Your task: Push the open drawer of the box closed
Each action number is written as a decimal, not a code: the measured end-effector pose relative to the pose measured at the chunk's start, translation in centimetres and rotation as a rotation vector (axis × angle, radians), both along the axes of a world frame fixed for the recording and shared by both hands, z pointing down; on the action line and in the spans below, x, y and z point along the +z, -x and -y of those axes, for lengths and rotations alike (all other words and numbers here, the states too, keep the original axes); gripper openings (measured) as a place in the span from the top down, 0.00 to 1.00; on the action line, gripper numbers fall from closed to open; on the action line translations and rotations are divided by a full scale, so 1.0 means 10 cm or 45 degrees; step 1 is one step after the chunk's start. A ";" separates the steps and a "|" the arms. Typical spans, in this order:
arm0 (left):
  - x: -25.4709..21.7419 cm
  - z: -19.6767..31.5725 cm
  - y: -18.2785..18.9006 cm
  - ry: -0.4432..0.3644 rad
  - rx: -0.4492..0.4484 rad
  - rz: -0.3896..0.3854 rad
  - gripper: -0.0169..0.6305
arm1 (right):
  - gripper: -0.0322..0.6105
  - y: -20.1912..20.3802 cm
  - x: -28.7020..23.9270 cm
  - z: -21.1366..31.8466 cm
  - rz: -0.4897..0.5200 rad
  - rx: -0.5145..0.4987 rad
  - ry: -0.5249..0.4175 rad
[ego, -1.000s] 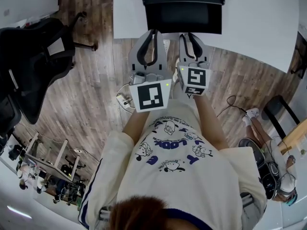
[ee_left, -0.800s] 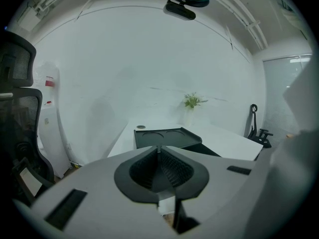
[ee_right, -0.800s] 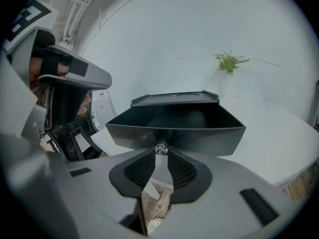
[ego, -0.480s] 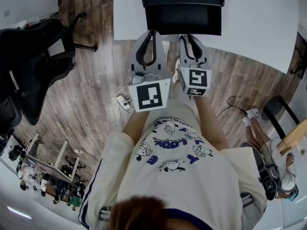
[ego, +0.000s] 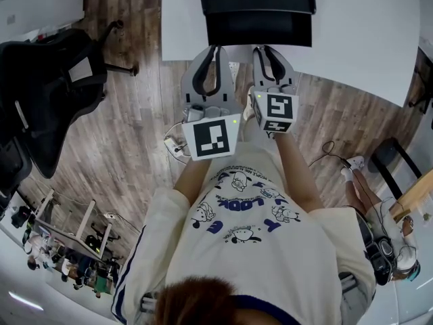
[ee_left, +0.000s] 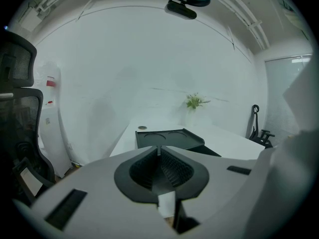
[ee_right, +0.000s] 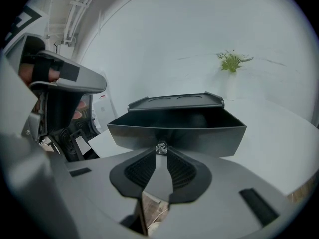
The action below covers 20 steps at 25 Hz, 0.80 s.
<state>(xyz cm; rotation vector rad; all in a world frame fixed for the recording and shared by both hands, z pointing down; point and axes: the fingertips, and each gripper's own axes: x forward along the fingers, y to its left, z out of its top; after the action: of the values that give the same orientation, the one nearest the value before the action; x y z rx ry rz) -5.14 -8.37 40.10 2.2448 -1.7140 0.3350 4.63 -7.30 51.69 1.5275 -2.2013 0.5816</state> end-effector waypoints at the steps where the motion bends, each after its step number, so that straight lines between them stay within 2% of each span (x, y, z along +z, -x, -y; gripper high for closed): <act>1: 0.00 0.01 0.00 0.001 0.000 0.001 0.93 | 0.82 0.00 0.00 0.04 0.001 -0.001 -0.002; 7: 0.03 0.07 0.05 0.010 -0.010 0.000 0.93 | 0.82 0.01 -0.01 0.23 -0.035 -0.001 -0.018; 20: 0.05 0.22 0.09 0.013 -0.014 -0.005 0.93 | 0.82 0.02 0.04 0.39 -0.013 0.043 0.111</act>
<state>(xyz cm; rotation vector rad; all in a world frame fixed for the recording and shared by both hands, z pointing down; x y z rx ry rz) -6.04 -10.53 40.64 2.2266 -1.7181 0.3363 4.40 -11.22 52.07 1.5221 -2.1176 0.6700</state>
